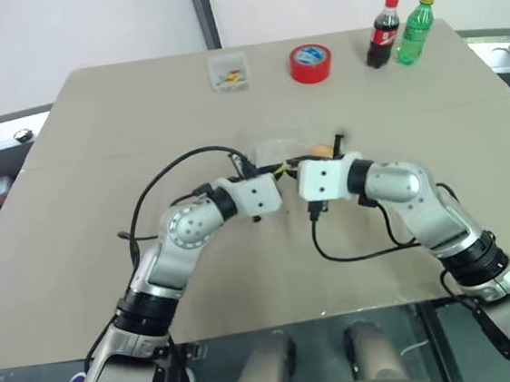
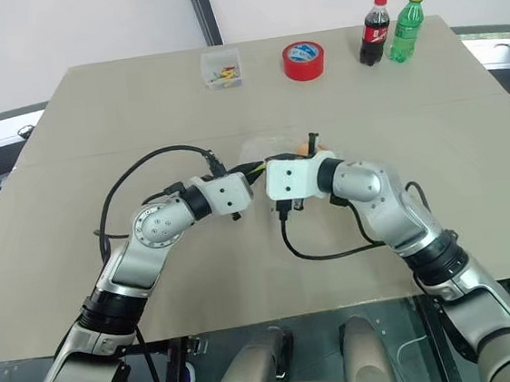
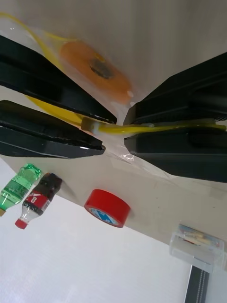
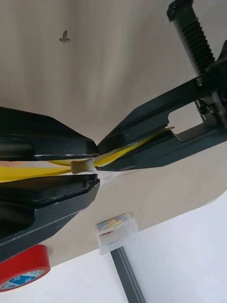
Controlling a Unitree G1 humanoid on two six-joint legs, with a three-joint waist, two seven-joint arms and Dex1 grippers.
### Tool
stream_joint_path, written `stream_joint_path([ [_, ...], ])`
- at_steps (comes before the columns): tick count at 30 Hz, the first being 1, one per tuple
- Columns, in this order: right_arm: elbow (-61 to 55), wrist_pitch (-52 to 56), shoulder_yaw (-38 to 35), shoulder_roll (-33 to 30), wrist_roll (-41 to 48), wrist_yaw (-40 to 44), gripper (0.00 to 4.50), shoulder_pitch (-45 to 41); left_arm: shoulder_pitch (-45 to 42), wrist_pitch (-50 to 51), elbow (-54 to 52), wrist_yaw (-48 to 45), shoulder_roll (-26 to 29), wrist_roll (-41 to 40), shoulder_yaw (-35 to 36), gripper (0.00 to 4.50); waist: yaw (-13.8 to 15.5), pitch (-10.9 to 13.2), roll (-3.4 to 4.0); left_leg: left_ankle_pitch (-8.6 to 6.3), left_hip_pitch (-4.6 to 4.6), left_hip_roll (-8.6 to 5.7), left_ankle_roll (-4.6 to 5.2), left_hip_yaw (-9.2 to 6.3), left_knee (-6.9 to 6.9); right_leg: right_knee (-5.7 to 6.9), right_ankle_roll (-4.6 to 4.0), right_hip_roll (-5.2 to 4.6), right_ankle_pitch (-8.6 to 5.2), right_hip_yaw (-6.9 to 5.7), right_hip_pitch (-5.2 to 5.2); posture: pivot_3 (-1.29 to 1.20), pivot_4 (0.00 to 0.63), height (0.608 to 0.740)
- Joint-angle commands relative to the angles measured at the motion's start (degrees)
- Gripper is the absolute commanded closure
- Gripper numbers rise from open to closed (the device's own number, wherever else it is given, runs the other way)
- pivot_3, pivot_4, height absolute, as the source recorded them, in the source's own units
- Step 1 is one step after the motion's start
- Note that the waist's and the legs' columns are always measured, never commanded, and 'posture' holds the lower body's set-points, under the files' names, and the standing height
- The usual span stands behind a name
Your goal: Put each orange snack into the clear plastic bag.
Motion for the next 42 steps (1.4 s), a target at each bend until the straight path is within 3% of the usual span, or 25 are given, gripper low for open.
stream_joint_path([
  [1,-0.7,-0.9,-0.7,0.4,-0.1,-0.2,3.91,-1.5,-0.6,-0.6,-2.1,0.3,0.2,-0.5,0.9,4.50,0.0,0.0,0.00,0.00,0.00,0.00,0.00,0.00,0.00,0.00,0.00,0.00,0.00,0.00,0.00,0.00,0.150,0.740],
  [3,-0.6,-0.9,-0.8,0.4,-0.3,-0.3,4.45,-1.5,-0.6,-0.5,-2.1,0.4,0.1,-0.5,0.9,4.50,0.0,0.0,0.00,0.00,0.00,0.00,0.00,0.00,0.00,0.00,0.00,0.00,0.00,0.00,0.00,0.00,0.150,0.740],
  [4,-0.6,-1.0,-0.9,0.3,-0.3,-0.3,4.48,-1.5,-0.6,-0.5,-2.1,0.4,0.1,-0.6,0.9,4.50,0.0,0.0,0.00,0.00,0.00,0.00,0.00,0.00,0.00,0.00,0.00,0.00,0.00,0.00,0.00,0.00,0.150,0.740],
  [13,-1.1,-1.2,-1.7,-1.1,-0.9,-0.6,4.48,-0.2,-0.2,0.9,-1.9,1.3,-0.9,-2.3,2.5,4.50,0.0,0.0,0.00,0.00,0.00,0.00,0.00,0.00,0.00,0.00,0.00,0.00,0.00,0.00,0.00,0.00,0.150,0.740],
  [19,-3.5,2.1,-6.8,-6.7,-1.9,-2.6,4.48,6.6,1.5,0.8,-1.0,1.1,0.8,-9.1,7.7,4.50,0.1,0.0,0.00,0.00,0.00,0.00,0.00,-0.01,-0.01,-0.01,0.00,-0.01,0.00,0.00,0.00,0.00,0.150,0.740],
  [28,-5.8,4.9,-13.8,-12.8,-1.5,-4.8,4.48,12.3,1.5,-0.1,1.2,0.8,2.3,-10.4,8.2,4.50,0.2,0.0,0.00,0.00,0.01,0.00,0.00,0.03,0.00,0.00,0.00,-0.02,0.00,0.02,0.01,0.00,0.150,0.740],
  [34,-1.3,3.6,-14.7,-14.0,-1.4,-6.1,4.48,7.8,-2.6,0.6,5.3,1.3,1.2,-11.6,8.6,4.50,0.1,0.0,0.00,0.00,0.01,0.01,0.00,0.05,0.00,0.01,0.00,-0.01,0.00,0.02,0.01,0.00,0.150,0.740],
  [42,17.8,-6.6,-13.1,-14.2,-2.8,-11.2,4.48,-9.3,-21.8,-9.2,31.0,5.9,0.7,-6.6,6.3,4.50,0.1,0.0,-0.03,0.00,-0.03,-0.02,0.00,0.06,0.05,-0.03,0.02,-0.02,0.05,-0.01,0.01,0.00,0.150,0.740],
])
